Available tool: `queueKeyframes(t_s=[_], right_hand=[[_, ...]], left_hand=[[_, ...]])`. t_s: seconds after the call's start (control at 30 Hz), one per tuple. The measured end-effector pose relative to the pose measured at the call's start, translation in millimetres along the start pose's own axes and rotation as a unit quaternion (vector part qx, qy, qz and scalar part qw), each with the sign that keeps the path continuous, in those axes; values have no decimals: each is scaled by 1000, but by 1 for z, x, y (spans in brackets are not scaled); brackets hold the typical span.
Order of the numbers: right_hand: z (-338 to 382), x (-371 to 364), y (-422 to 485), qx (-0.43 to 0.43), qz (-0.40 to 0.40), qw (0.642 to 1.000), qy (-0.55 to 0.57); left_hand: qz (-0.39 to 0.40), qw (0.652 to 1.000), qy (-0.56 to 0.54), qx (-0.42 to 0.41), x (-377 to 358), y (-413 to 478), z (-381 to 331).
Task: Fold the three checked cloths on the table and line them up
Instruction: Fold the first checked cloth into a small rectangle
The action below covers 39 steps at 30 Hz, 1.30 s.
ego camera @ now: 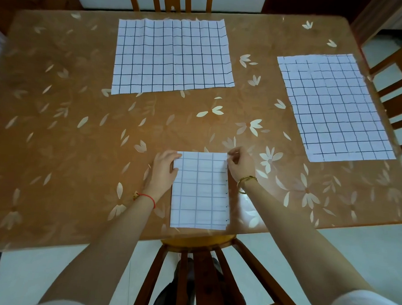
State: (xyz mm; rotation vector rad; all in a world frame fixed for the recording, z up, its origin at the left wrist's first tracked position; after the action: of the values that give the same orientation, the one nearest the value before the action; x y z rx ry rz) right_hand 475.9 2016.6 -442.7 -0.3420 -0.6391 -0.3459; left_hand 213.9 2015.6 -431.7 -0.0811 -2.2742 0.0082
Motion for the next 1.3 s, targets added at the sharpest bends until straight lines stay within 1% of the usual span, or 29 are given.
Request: queueKeyframes(t_s=[0.03,0.1,0.2,0.27,0.4,0.5,0.57,0.6,0.7,0.77,0.8,0.83,0.97,1.13,1.3], right_hand=[[4,1,-1,36,-8,999,-20],[15,-2,-5,137,-12,987,-78],[25,-15,-18,283,21,945,-160],[24,-22,-26,327,33,924,-197],[15,-27,-29,308,66,914,-255],[22,-25,-30,311,54,906,-282],[36,-27,-33,343,45,894,-285],[43,-32,-36,369,54,883,-285],[62,-59,-47,433,138,839,-300],[67,-77,-53,446,191,812,-325],[68,-84,-55,442,207,805,-337],[68,-90,-56,433,218,803,-347],[63,-99,-55,389,232,814,-364],[64,-97,-58,376,232,813,-380],[66,-97,-61,357,231,812,-401]], left_hand=[[9,1000,23,-4,-2,-3,2],[28,997,73,-17,-4,-9,5],[53,990,130,-17,-6,-13,5],[48,988,143,-14,-6,-13,3],[46,987,156,-8,-7,-14,3],[49,986,159,-11,-8,-13,3],[52,984,167,-15,-9,-14,3],[54,983,175,-17,-9,-14,3],[55,978,198,-22,-10,-16,2],[57,977,205,-21,-10,-17,1],[58,976,210,-24,-11,-18,1],[60,974,217,-28,-11,-19,1],[67,971,226,-47,-13,-24,4],[65,968,236,-61,-10,-38,5],[61,961,257,-82,-5,-70,5]])
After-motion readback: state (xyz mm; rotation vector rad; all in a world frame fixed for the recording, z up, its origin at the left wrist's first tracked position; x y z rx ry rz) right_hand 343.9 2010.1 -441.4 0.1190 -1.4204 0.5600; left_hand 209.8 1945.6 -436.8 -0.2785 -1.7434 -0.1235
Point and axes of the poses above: each hand's wrist, its own y-axis towards the middle knuckle, its own x-axis out of the back of the hand, z = x × y, the point moved 6 cm from there along y, towards the middle knuckle, and after that the axes turned 9 degrees about -z, right-handed, at the moved point
